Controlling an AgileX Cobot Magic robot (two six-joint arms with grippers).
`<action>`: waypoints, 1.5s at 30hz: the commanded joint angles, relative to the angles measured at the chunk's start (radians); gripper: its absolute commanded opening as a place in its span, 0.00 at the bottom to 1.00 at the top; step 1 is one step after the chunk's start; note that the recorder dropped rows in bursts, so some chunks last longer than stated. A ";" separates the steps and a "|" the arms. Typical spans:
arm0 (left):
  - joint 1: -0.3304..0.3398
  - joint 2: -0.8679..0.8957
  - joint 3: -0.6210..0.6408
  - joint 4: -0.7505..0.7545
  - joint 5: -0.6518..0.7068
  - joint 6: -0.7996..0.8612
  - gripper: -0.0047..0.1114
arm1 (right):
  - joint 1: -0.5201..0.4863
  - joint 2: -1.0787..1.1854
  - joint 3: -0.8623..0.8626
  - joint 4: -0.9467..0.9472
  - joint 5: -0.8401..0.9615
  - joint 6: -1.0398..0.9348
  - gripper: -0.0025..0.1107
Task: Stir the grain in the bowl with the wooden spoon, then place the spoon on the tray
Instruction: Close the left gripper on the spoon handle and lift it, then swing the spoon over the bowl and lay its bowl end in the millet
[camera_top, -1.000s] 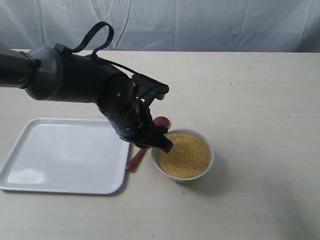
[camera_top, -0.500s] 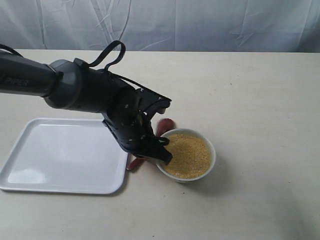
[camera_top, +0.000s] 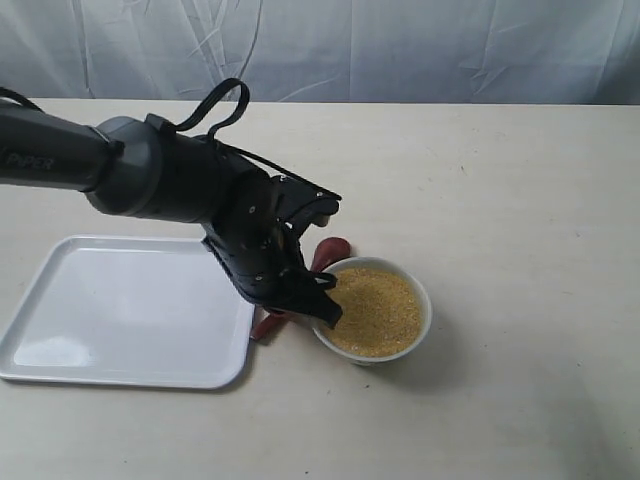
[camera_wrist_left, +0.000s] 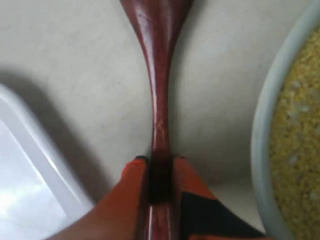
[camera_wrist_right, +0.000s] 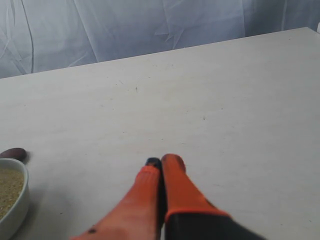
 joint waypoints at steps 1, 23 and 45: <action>-0.003 -0.050 -0.032 0.040 0.049 0.000 0.04 | -0.006 -0.005 0.005 -0.002 -0.014 -0.003 0.02; -0.001 -0.305 -0.115 -0.013 0.421 0.601 0.04 | -0.006 -0.005 0.005 -0.002 -0.011 -0.003 0.02; -0.003 -0.142 -0.115 -0.271 0.411 0.890 0.04 | -0.006 -0.005 0.005 -0.002 -0.015 -0.003 0.02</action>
